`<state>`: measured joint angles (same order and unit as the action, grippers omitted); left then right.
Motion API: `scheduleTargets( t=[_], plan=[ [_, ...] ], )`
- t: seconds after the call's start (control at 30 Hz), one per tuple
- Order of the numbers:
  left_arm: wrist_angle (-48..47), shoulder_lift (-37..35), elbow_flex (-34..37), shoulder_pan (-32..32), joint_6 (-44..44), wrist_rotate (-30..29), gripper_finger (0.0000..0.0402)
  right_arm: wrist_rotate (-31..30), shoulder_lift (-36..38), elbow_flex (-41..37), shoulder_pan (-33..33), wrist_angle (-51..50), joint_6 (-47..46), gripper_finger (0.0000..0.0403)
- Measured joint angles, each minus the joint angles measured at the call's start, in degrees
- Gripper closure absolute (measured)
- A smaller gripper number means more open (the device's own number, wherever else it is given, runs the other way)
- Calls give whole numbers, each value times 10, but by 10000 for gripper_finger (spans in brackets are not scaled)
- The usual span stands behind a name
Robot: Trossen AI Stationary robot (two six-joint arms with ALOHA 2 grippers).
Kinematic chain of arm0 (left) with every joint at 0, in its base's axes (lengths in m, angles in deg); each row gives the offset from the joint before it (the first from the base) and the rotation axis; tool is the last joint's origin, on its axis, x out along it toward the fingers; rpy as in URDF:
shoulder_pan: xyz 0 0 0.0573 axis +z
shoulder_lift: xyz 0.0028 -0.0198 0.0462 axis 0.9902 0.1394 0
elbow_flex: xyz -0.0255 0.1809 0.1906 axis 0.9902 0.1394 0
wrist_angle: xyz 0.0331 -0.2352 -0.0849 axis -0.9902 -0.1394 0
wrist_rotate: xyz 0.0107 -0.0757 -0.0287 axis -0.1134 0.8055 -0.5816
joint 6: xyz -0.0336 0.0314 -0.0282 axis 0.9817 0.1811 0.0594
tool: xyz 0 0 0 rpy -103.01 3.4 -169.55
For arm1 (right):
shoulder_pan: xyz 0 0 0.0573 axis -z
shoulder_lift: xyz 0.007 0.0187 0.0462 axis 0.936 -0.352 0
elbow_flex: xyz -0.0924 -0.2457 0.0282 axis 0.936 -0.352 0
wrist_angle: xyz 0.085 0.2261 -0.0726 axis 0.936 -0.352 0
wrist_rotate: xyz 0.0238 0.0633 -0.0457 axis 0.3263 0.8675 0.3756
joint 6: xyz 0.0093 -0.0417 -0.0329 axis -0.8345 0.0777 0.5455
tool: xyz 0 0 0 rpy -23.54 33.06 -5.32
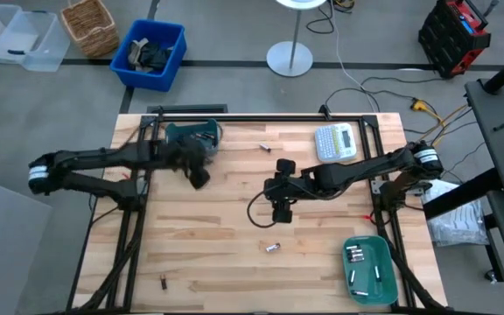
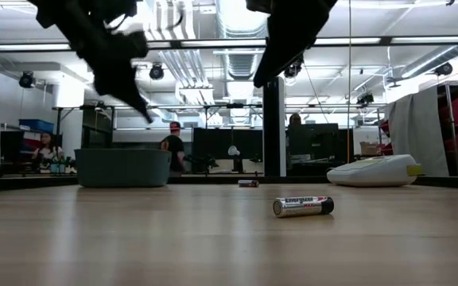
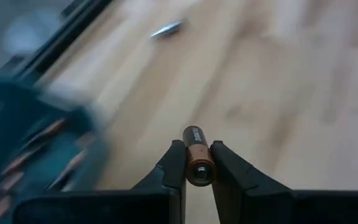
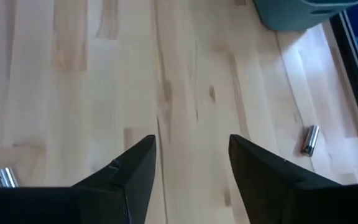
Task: Sort batteries
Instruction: Put the black battery into the blue bin
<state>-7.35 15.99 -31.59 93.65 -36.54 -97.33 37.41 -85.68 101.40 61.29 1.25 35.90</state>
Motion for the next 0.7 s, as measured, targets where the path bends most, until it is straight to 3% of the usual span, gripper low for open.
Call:
scheduleTargets(
  t=[0.13, 0.3, 0.4, 0.53, 0.7],
  plan=[
    [-64, -16, 0, 123, -17, 19, 374, 0, 6, -8, 0, 2, 0, 216],
    [-78, 12, 0, 291, -74, 156, 374, 0, 6, -18, 0, 12, 0, 226],
    [-81, 42, 0, 364, -102, 198, 374, 0, 6, -25, 0, 12, -4, 230],
    [-95, 81, 0, 413, -123, 200, 374, 0, 6, -29, 0, 14, -7, 234],
    [-101, 119, 0, 412, -131, 201, 374, 0, 6, -35, 0, 26, -5, 231]
  ],
)
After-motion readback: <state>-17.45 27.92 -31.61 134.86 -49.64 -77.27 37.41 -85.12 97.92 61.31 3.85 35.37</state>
